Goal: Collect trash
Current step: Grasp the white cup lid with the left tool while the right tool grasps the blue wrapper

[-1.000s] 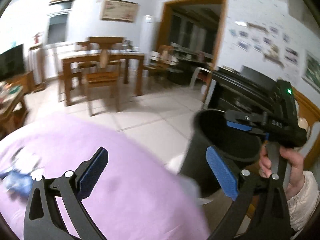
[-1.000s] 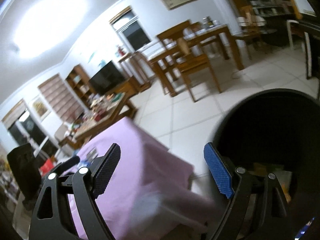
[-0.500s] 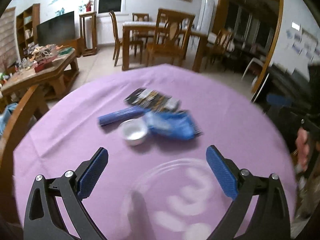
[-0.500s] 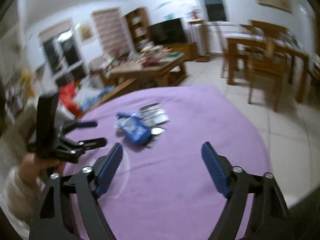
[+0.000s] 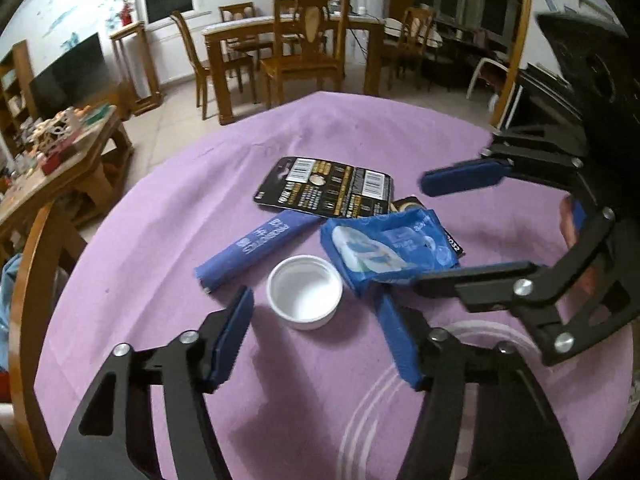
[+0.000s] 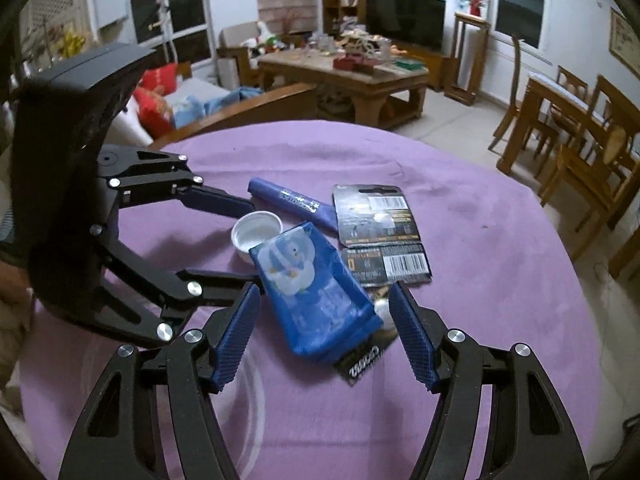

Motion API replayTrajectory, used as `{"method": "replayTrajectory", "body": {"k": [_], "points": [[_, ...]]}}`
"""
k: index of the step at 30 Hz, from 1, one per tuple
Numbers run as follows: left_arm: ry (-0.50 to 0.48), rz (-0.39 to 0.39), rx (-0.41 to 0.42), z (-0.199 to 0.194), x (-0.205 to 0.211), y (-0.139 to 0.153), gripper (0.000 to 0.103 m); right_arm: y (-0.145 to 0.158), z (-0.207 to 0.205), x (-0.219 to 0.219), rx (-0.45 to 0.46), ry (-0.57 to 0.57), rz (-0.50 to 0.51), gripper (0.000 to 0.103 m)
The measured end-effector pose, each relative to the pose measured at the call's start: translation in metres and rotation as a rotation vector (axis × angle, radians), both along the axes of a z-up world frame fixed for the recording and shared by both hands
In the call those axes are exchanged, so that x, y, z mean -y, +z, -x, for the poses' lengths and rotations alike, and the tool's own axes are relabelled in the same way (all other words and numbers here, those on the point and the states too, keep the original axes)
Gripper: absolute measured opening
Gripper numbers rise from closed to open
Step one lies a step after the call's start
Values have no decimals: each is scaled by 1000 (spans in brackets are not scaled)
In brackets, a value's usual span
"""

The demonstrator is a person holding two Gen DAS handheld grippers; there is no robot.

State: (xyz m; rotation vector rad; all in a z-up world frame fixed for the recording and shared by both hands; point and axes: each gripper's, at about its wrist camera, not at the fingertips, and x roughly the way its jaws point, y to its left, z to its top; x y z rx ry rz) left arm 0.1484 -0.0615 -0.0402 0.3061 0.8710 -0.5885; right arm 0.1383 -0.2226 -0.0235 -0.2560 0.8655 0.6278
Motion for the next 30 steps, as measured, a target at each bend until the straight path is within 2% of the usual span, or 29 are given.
{"method": "replayTrajectory", "body": {"k": [4,6,10,13,17,20,25,30], "points": [[-16,-11,15,0,0,-1,53,-10,-13,-8,-31,11,13,67],[-18,-9,15,0,-1,-1,48,-16,-18,-13,-48,20,23,57],[-6,-9,17,-3,-1,1,41,-21,-19,-14,-35,-6,28,48],[-1,-15,24,-3,0,1,35,-23,-18,-12,-44,-25,11,43],[14,-16,36,-1,0,3,35,-18,-12,-3,-57,-48,-33,40],[28,17,44,7,-3,7,35,-8,-2,12,-57,-75,-95,40],[34,59,90,28,2,27,35,15,23,54,-52,-148,-261,40],[-3,112,154,59,28,53,35,38,53,101,-31,-229,-390,40]]}}
